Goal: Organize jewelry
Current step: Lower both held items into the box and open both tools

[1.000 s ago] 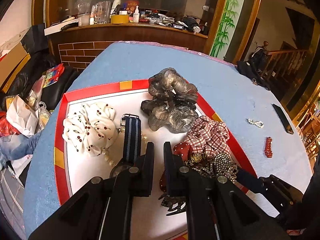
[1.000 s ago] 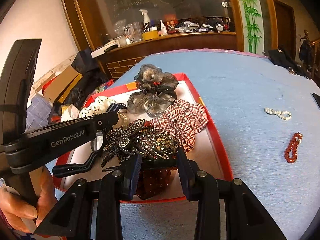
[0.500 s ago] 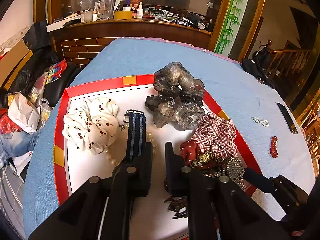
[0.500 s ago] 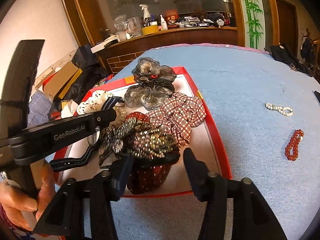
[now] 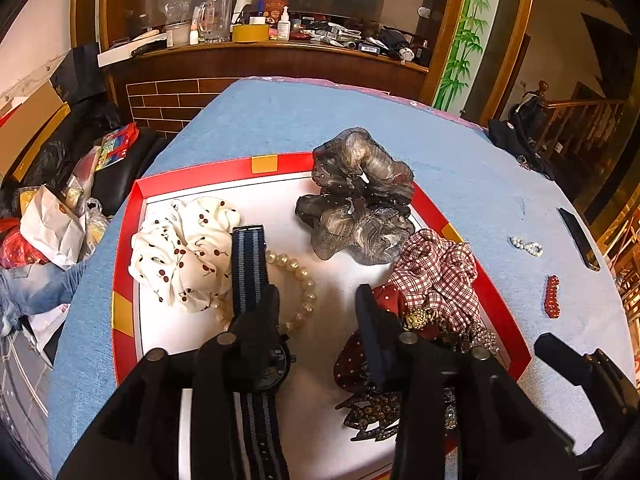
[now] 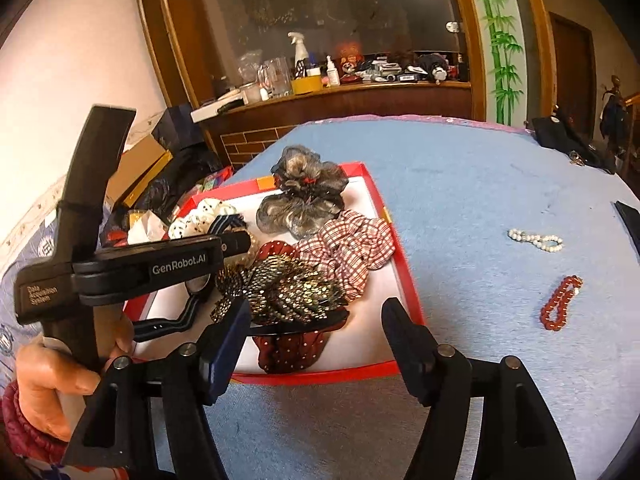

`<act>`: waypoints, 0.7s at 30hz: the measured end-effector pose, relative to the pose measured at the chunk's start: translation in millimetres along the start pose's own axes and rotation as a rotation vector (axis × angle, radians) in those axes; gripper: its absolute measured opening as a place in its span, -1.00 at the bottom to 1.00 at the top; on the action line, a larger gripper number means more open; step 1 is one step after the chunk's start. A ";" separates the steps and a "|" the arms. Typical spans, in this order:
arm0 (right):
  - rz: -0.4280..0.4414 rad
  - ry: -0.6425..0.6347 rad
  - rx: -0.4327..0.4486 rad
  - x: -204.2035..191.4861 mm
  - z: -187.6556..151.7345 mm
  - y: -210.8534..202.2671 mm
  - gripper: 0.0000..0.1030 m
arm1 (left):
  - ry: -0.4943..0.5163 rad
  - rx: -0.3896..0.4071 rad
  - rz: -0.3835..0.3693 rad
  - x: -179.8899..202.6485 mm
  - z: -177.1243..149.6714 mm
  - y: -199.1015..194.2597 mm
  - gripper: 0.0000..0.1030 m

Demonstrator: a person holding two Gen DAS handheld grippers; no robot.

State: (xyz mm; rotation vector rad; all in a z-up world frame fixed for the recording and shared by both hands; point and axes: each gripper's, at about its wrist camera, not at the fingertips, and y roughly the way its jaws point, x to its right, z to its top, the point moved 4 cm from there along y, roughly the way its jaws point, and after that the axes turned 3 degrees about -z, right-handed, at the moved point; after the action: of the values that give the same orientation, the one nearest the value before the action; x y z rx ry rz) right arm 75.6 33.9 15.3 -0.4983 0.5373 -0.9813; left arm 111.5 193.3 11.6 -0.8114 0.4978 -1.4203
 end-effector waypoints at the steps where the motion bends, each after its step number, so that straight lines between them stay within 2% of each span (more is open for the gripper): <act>1: 0.000 0.006 0.001 1.7 0.3 -0.8 0.45 | 0.000 0.002 0.002 0.1 0.0 -0.4 -0.16; 5: 0.000 0.026 -0.001 7.1 1.3 -0.3 0.46 | -0.004 0.006 0.014 -1.3 0.5 -0.8 0.02; 8: -0.007 0.019 -0.001 6.3 0.8 0.0 0.46 | -0.007 0.006 0.020 -2.2 0.8 -0.9 0.05; 12: -0.015 0.011 0.005 4.8 1.0 -0.4 0.46 | -0.006 0.009 0.033 -3.0 1.4 -0.6 0.27; 21: -0.014 0.021 0.010 6.6 1.4 -1.9 0.47 | -0.002 0.022 0.038 -5.1 2.2 -3.4 0.28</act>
State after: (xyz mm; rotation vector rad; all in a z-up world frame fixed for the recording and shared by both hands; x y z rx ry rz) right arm 78.2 27.5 16.3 -0.4838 0.5483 -1.0033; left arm 110.2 198.8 14.8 -0.7821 0.4924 -1.3879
